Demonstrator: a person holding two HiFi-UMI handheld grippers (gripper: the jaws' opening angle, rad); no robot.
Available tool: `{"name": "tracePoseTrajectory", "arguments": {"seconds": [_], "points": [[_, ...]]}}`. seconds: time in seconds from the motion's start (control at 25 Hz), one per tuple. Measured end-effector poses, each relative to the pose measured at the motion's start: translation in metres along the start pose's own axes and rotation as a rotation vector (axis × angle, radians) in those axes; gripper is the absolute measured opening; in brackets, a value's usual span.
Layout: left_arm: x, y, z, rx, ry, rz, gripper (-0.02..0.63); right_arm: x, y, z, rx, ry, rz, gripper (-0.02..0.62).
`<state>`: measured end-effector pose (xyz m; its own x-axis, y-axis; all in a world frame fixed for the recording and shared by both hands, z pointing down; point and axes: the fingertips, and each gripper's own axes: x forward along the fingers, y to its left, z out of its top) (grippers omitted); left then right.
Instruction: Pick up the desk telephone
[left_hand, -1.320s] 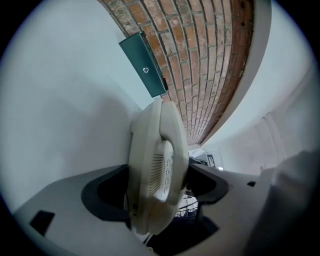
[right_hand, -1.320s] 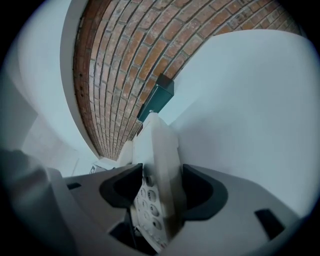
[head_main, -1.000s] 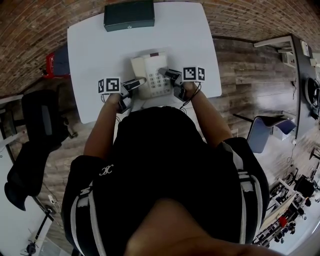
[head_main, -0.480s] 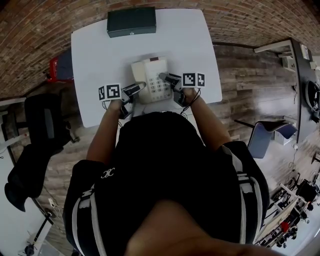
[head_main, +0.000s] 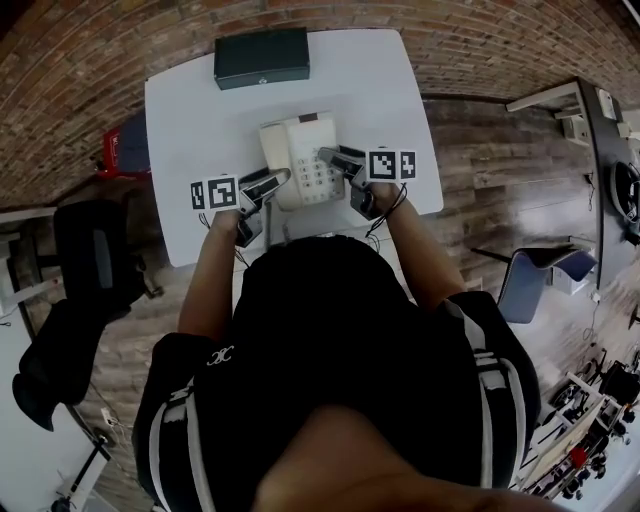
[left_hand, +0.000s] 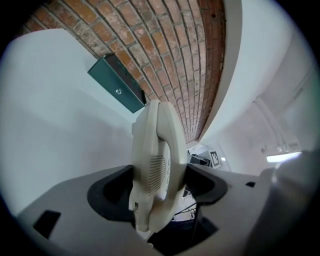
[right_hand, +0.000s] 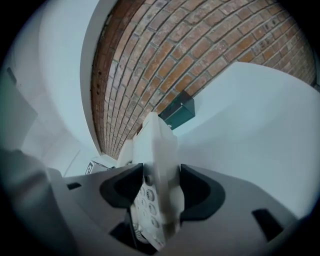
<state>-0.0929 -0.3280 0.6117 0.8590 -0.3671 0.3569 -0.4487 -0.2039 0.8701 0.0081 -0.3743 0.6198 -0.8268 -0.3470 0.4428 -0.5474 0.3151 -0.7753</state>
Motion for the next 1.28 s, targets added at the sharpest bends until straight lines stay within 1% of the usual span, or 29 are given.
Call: {"name": "tracePoseTrajectory", "arguments": {"seconds": [0.2,0.32,0.48,0.68,0.8,1.0,1.12,1.2,1.28], "points": [[-0.008,-0.031,0.026,0.121,-0.024,-0.016,0.333,-0.013,0.028,0.032,-0.092,-0.070,0.025,0.215],[-0.015,-0.051,0.045,0.182,-0.060,-0.030,0.331,-0.020,0.048,0.055,-0.156,-0.122,0.036,0.215],[-0.026,-0.077,0.066,0.290,-0.099,-0.035,0.331,-0.033,0.077,0.082,-0.247,-0.191,0.058,0.215],[-0.041,-0.115,0.091,0.415,-0.159,-0.047,0.331,-0.051,0.111,0.107,-0.300,-0.273,0.089,0.215],[-0.051,-0.138,0.104,0.482,-0.184,-0.062,0.331,-0.062,0.135,0.123,-0.354,-0.334,0.095,0.215],[-0.066,-0.178,0.120,0.597,-0.255,-0.097,0.330,-0.087,0.176,0.147,-0.485,-0.449,0.099,0.215],[-0.074,-0.197,0.123,0.669,-0.294,-0.113,0.330,-0.101,0.196,0.154,-0.561,-0.508,0.109,0.215],[-0.078,-0.204,0.124,0.707,-0.306,-0.116,0.330,-0.107,0.204,0.155,-0.591,-0.532,0.114,0.215],[-0.079,-0.208,0.124,0.726,-0.309,-0.117,0.330,-0.110,0.208,0.155,-0.603,-0.543,0.110,0.215]]}}
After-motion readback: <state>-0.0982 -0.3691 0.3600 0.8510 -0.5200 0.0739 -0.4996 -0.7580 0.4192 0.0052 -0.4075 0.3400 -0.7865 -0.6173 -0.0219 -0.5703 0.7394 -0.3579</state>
